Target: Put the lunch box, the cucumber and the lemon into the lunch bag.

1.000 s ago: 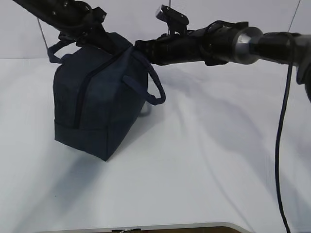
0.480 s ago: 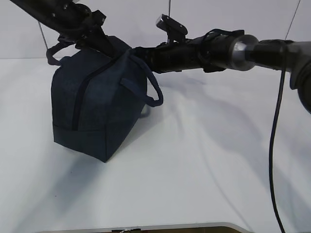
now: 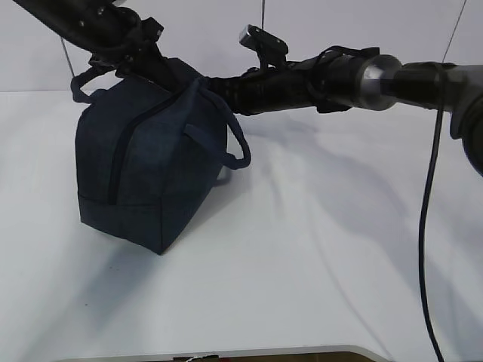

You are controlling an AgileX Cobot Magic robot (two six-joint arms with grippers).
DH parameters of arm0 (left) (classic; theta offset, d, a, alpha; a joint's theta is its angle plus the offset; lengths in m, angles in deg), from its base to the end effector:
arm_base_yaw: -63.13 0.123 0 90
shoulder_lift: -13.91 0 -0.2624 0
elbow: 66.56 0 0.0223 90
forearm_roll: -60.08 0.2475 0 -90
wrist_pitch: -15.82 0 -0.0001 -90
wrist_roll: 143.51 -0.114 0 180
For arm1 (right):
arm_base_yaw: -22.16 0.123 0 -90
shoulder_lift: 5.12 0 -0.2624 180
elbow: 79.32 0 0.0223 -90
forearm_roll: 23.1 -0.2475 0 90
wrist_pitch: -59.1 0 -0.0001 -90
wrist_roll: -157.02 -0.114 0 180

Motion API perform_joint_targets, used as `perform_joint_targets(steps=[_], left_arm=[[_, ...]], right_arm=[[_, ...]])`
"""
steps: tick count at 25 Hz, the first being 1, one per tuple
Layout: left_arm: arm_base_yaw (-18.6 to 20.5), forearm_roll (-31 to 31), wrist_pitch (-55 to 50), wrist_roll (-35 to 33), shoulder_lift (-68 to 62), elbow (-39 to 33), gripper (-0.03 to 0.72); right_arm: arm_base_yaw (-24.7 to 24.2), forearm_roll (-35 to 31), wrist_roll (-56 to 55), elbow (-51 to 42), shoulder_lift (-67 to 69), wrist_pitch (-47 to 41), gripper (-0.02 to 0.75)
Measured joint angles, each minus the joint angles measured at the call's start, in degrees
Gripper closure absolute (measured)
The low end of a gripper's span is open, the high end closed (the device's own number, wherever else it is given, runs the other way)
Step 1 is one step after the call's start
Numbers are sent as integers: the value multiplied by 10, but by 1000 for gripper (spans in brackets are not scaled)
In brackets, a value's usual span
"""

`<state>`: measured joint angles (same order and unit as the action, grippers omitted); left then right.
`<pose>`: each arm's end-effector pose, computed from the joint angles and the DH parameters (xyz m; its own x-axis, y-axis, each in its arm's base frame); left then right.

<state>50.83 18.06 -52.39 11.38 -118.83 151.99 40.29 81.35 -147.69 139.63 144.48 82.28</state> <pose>0.4372 -0.1679 0.2383 -0.8382 0.2751 -0.4709 0.5148 0.6842 -0.5166 0.5187 0.2155 0.1419 -0.6038 0.1198 -0.7881 -0.4381 0.7761 0.4536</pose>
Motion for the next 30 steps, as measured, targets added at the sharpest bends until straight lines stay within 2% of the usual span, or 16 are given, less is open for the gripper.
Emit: perform_joint_targets(steps=[6,9,13,15,18,22,30], left_arm=[[0,-1,-6,0,0,1,702],[0,-2,-7,0,0,1,702],[0,-2,-7,0,0,1,702],[0,-2,-7,0,0,1,702],[0,8,-7,0,0,1,702],[0,13,-8,-1,0,1,701],[0,16,-8,-1,0,1,701]], right_arm=[[0,12,42,0,-16,-1,728],[-1,12,51,0,-21,-2,686],[-2,12,53,0,-24,-2,535],[-2,12,53,0,-24,-2,435],[-5,12,55,0,-30,-3,345],[-5,12,78,0,-51,-3,318],[-5,12,132,0,-74,0,314]])
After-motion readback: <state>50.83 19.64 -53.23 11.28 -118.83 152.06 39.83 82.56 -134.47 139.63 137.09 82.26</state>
